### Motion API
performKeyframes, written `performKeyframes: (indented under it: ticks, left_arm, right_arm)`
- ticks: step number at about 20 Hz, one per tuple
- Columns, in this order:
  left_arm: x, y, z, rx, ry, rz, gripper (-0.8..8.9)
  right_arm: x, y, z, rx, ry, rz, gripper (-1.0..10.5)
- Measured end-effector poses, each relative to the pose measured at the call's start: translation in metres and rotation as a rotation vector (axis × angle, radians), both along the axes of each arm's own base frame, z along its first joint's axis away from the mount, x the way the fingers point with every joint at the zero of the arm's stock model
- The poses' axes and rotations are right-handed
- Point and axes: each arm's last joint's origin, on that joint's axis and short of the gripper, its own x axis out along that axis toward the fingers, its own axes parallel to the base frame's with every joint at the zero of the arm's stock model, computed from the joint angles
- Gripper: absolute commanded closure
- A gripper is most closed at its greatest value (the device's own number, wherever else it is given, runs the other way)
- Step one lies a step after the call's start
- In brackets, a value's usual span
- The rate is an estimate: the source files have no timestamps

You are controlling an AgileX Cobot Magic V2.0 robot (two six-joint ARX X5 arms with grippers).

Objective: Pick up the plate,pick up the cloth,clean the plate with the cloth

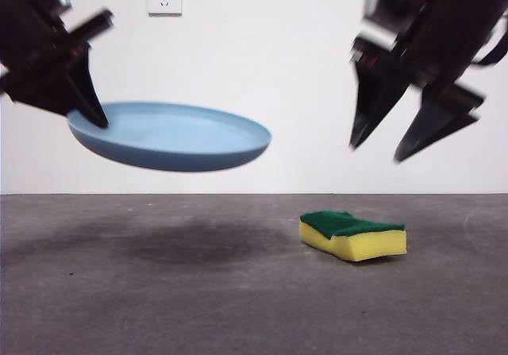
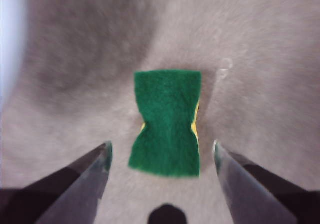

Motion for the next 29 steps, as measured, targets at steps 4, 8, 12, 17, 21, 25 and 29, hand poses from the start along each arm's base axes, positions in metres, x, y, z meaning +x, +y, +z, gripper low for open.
performKeyframes:
  ticks: [4, 8, 12, 17, 21, 25, 29]
  left_arm:
    - [-0.023, 0.004, 0.017, 0.02, -0.006, -0.02, 8.21]
    - [-0.028, 0.005, 0.017, 0.036, 0.012, -0.032, 8.21]
    - [-0.028, 0.006, 0.017, 0.067, 0.005, -0.019, 8.21]
    - [-0.019, 0.009, 0.011, 0.178, -0.011, 0.081, 8.21]
    - [-0.001, -0.001, -0.014, 0.2, 0.06, 0.053, 8.21]
    - [0.013, -0.031, -0.043, 0.167, 0.123, -0.039, 8.21]
    - [0.008, -0.075, -0.042, 0.087, 0.055, -0.133, 8.21]
  right_arm:
    - [0.026, 0.02, -0.036, -0.054, 0.07, 0.055, 6.1]
    - [0.035, 0.031, -0.066, -0.085, 0.122, 0.08, 7.0]
    - [0.038, 0.034, -0.078, -0.136, 0.13, 0.065, 9.7]
    - [0.037, 0.035, -0.072, -0.138, 0.109, 0.066, 9.6]
    - [0.025, 0.036, -0.029, -0.095, -0.016, 0.072, 9.6]
    - [0.002, 0.052, 0.013, -0.025, -0.152, 0.13, 9.6]
    - [-0.014, 0.08, 0.012, -0.017, -0.151, 0.224, 9.6]
